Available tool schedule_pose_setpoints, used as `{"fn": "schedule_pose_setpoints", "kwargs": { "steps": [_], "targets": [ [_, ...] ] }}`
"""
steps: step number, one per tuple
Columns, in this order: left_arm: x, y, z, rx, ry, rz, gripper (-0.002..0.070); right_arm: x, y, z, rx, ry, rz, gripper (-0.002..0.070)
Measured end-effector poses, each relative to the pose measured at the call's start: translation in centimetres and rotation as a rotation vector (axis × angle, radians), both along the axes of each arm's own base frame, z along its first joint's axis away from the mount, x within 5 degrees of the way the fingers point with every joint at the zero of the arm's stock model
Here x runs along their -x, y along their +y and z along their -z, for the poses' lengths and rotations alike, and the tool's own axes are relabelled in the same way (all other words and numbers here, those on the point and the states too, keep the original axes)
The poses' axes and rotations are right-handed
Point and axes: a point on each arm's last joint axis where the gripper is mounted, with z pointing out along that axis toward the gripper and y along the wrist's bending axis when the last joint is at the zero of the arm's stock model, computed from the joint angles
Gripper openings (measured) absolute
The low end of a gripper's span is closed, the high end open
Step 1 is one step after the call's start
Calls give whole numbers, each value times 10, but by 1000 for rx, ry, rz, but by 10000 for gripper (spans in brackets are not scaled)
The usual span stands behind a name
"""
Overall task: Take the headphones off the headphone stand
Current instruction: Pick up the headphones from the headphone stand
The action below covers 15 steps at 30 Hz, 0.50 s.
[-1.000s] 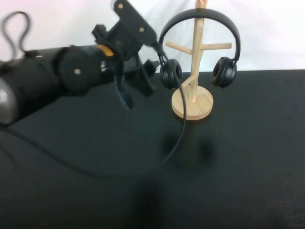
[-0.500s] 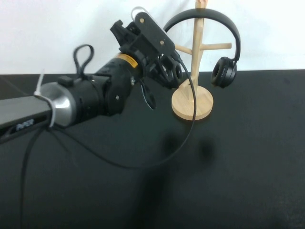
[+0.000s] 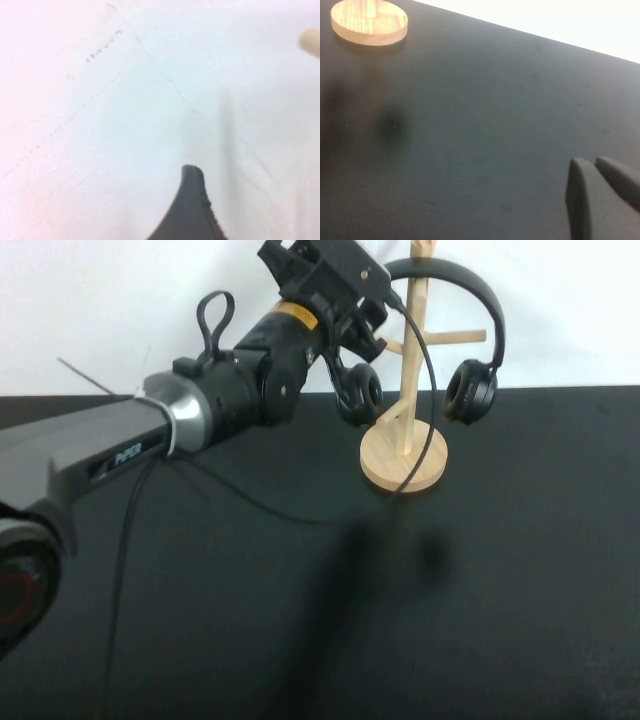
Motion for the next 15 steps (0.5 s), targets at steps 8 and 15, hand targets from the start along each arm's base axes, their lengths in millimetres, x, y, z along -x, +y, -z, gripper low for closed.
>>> {"fn": "schedule_pose_setpoints", "kwargs": {
  "steps": [8,15],
  "targets": [
    [-19,-6,11,-16,53,4,396,0,0,0,0,0,0,-8],
    [-19,-7,10,-10,66,8,104,0,0,0,0,0,0,-8]
  ]
}}
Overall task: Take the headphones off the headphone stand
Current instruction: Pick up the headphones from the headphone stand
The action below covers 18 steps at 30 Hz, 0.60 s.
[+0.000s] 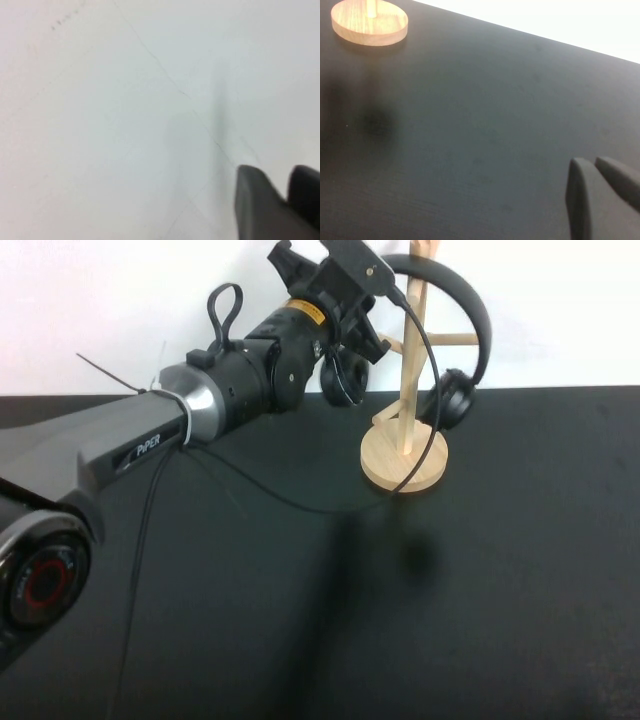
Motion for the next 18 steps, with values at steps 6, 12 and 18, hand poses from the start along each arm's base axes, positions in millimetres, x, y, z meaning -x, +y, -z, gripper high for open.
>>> {"fn": "schedule_pose_setpoints", "kwargs": {
  "steps": [6,12,18],
  "targets": [
    [7,0,-10,-27,56,25,63,0,0,0,0,0,0,-8],
    [29,4,-36,-94,190,81,62,0,0,0,0,0,0,-8],
    [71,15,-88,-43,367,123,62,0,0,0,0,0,0,-8]
  ]
}}
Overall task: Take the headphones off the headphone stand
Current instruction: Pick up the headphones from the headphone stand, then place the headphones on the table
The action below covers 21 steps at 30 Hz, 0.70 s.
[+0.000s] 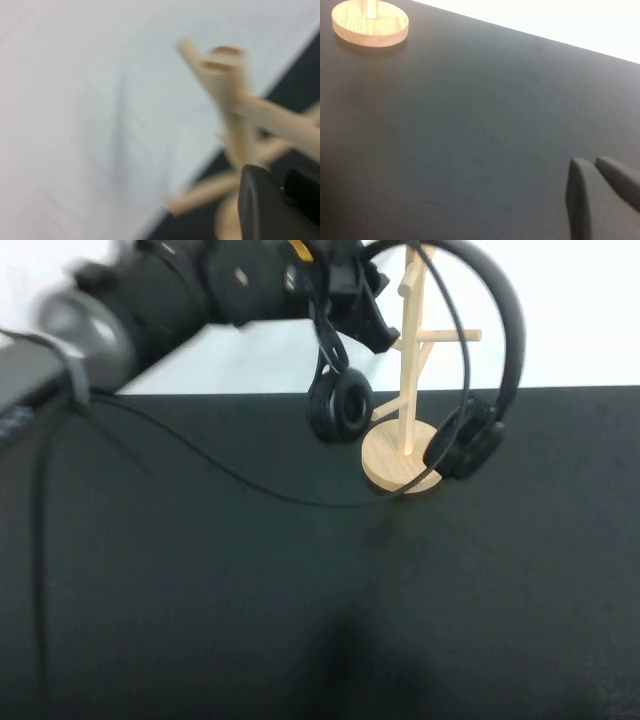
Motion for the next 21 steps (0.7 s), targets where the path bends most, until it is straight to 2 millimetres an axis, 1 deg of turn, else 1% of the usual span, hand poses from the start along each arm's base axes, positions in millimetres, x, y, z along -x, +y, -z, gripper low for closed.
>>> {"fn": "schedule_pose_setpoints", "kwargs": {
  "steps": [2,4,6,9,12,14,15,20,21],
  "targets": [
    [16,9,-12,5,119,-14,62,0,0,0,0,0,0,-8],
    [30,17,-14,-12,267,-47,62,0,0,0,0,0,0,-8],
    [39,23,-10,-51,393,-85,62,0,0,0,0,0,0,-8],
    [42,27,10,-157,548,-128,62,0,0,0,0,0,0,-8],
    [35,24,42,-255,665,-158,62,0,0,0,0,0,0,-8],
    [26,20,70,-310,716,-176,62,0,0,0,0,0,0,-8],
    [22,18,82,-329,731,-188,62,0,0,0,0,0,0,-8],
    [0,10,156,-450,795,-229,62,0,0,0,0,0,0,-8],
    [-3,10,166,-470,804,-233,62,0,0,0,0,0,0,-8]
  ]
}}
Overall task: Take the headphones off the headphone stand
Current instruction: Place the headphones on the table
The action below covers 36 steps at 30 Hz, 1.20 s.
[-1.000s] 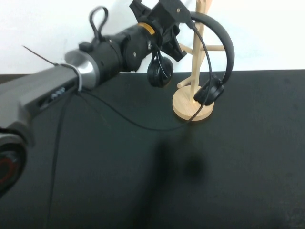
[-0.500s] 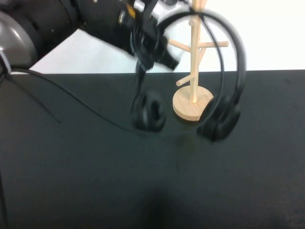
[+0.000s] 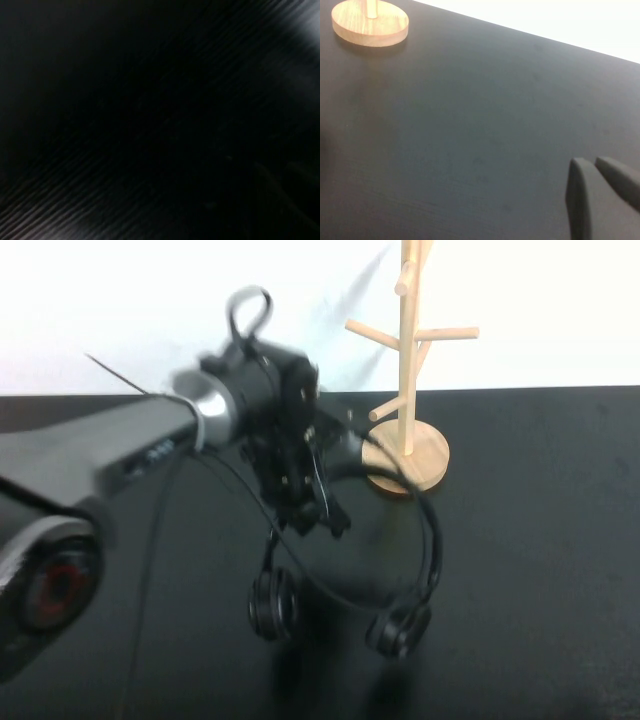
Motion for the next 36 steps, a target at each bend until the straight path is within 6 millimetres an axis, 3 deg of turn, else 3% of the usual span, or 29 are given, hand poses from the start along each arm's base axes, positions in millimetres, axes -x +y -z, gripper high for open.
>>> {"fn": "schedule_pose_setpoints", "kwargs": {
  "steps": [2,7,17,20,24,27,30,34,36],
  "targets": [
    [-4,-2,23,-26,26,-2,62,0,0,0,0,0,0,-8],
    [-10,-6,58,-30,43,-36,62,0,0,0,0,0,0,-8],
    [-12,-6,68,-29,35,-63,79,0,0,0,0,0,0,-8],
    [-11,-5,69,-44,55,-65,168,0,0,0,0,0,0,-8],
    [-10,-5,66,-56,73,-77,350,0,0,0,0,0,0,-8],
    [-14,-7,52,-65,88,-109,408,0,0,0,0,0,0,-8],
    [-19,-10,27,-69,93,-125,346,0,0,0,0,0,0,-8],
    [-21,-11,-12,-29,39,-128,102,0,0,0,0,0,0,-8],
    [-17,-8,-38,0,0,-129,41,0,0,0,0,0,0,-8]
  ]
}}
